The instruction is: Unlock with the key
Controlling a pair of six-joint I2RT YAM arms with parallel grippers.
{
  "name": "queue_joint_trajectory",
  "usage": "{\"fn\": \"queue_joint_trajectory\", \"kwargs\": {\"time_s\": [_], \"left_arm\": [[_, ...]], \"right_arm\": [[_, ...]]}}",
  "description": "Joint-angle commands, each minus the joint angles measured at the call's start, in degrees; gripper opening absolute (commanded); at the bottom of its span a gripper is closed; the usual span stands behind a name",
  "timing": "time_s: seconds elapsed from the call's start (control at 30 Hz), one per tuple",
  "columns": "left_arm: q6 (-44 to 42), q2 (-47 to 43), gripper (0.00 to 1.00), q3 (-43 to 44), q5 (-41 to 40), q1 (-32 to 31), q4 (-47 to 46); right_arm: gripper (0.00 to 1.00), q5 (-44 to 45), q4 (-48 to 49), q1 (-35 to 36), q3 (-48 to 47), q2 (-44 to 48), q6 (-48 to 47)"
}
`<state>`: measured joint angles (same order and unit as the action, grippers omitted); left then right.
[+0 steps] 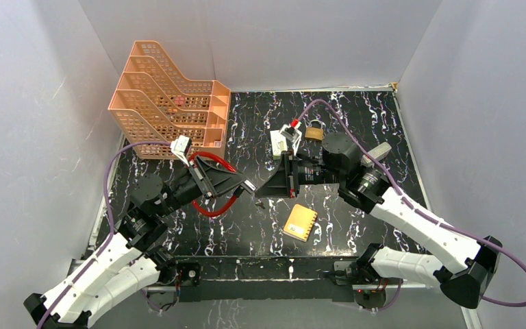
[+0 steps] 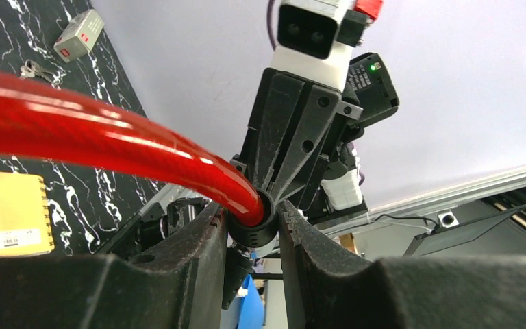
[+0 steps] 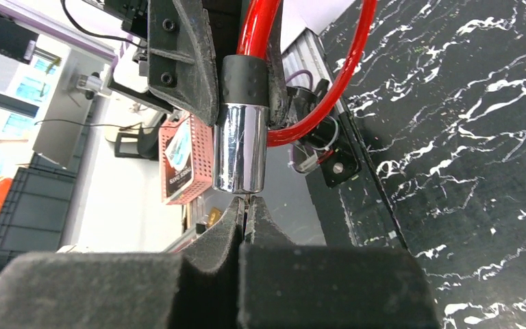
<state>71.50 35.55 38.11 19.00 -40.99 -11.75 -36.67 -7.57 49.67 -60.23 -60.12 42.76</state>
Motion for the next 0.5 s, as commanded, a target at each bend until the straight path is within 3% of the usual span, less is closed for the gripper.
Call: {"fn": "queue_joint_trajectory", "kwargs": {"time_s": [0.0, 0.17, 0.47], "left_arm": [[-3.3, -0.4, 0.00, 2.1, -0.6, -0.2, -10.4], [-7.3, 0.8, 0.00, 1.7, -1.3, -0.2, -15.9], [-9.8, 6.5, 0.00, -0.8, 1.7, -0.2, -33.8]], "right_arm": [[0.00, -3.9, 13.6, 0.3, 3.3, 1.3, 7.5], [0.00, -5.5, 21.6, 0.3, 5.2, 1.5, 12.6], [0.00, -5.6, 42.5, 0.3, 8.5, 1.0, 23.2]]}}
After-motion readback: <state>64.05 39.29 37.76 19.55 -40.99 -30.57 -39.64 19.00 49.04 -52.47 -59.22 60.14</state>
